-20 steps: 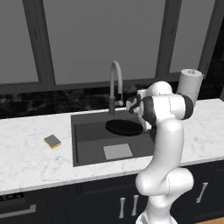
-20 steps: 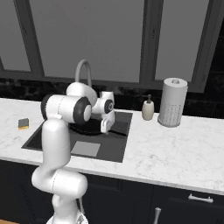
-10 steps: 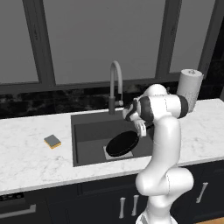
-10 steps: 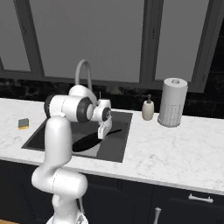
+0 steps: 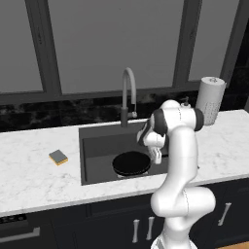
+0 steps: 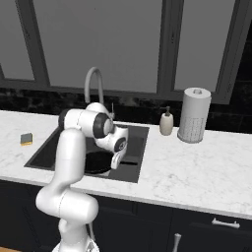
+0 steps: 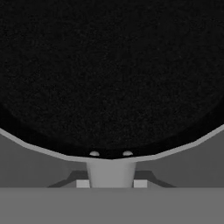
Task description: Pick the pan and sponge and place them into the sink. Then turn on the water.
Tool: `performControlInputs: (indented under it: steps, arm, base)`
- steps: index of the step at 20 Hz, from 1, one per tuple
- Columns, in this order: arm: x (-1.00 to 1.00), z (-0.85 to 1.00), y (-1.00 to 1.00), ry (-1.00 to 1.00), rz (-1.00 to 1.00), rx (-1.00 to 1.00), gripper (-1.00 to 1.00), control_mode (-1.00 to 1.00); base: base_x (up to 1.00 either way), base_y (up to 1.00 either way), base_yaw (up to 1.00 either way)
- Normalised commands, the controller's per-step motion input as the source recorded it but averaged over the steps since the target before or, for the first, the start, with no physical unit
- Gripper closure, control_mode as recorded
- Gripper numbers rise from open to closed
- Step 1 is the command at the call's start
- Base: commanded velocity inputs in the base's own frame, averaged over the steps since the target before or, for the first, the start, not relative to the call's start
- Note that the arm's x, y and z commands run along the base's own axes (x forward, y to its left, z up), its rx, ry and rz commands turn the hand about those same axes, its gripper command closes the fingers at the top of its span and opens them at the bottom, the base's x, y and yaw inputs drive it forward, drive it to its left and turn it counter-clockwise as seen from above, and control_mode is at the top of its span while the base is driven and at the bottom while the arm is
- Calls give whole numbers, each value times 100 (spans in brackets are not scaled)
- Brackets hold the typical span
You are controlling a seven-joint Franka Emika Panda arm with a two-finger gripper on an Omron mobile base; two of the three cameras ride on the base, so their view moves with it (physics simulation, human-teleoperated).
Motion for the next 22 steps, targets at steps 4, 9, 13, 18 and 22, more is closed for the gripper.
performControlInputs:
  steps: [4, 9, 13, 18, 22]
  arm:
    - [28, -62, 9, -1, 0, 14, 100, -100]
    - [27, -56, 2, 0, 0, 11, 100, -100]
    - [19, -46, 18, 0, 0, 0, 100, -100]
    - [0, -6, 12, 0, 0, -5, -100, -100]
    - [-11, 4, 23, -2, -3, 0, -100, -100]
  base:
    - [0, 0, 0]
    - [0, 0, 0]
    - [0, 0, 0]
    - [0, 0, 0]
    - [0, 0, 0]
